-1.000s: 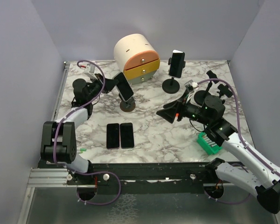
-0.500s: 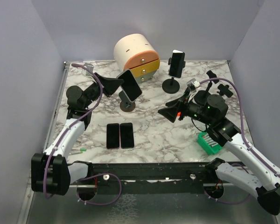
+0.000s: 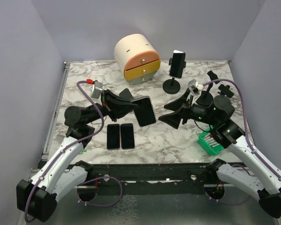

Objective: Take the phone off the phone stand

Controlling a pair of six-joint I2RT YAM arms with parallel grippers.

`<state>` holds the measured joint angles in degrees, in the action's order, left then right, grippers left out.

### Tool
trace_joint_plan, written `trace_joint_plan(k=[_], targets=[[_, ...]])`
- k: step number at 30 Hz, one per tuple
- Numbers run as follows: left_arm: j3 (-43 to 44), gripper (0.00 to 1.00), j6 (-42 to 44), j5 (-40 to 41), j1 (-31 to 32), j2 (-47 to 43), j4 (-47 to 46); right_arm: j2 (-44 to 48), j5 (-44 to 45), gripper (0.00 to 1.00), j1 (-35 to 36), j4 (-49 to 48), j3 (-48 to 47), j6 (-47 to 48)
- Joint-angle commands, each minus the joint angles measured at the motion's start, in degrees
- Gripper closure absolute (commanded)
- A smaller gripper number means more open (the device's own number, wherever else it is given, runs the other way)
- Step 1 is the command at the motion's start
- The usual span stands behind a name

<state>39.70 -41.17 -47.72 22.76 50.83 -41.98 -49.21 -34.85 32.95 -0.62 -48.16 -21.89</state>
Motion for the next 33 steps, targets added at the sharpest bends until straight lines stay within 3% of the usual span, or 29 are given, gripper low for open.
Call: trace_joint_plan(k=[1, 9, 17, 33], targets=[[-0.7, 1.0, -1.1, 0.1, 1.8, -2.5, -2.4, 0.1, -9.8, 0.16, 0.4, -5.9, -0.5, -2.7], [-0.4, 1.0, -0.7, 3.8, 4.4, -2.8, -2.4, -4.2, -14.2, 0.17, 1.1, -16.7, 2.2, -11.4], [0.5, 1.0, -0.1, 4.6, 5.6, -2.1, -2.4, -6.8, -13.1, 0.2, 3.3, -17.0, 1.2, -10.3], [0.8, 1.0, 0.5, 4.6, 6.7, -1.5, -2.4, -8.6, -11.9, 0.47, 4.5, -21.4, 2.4, -12.8]])
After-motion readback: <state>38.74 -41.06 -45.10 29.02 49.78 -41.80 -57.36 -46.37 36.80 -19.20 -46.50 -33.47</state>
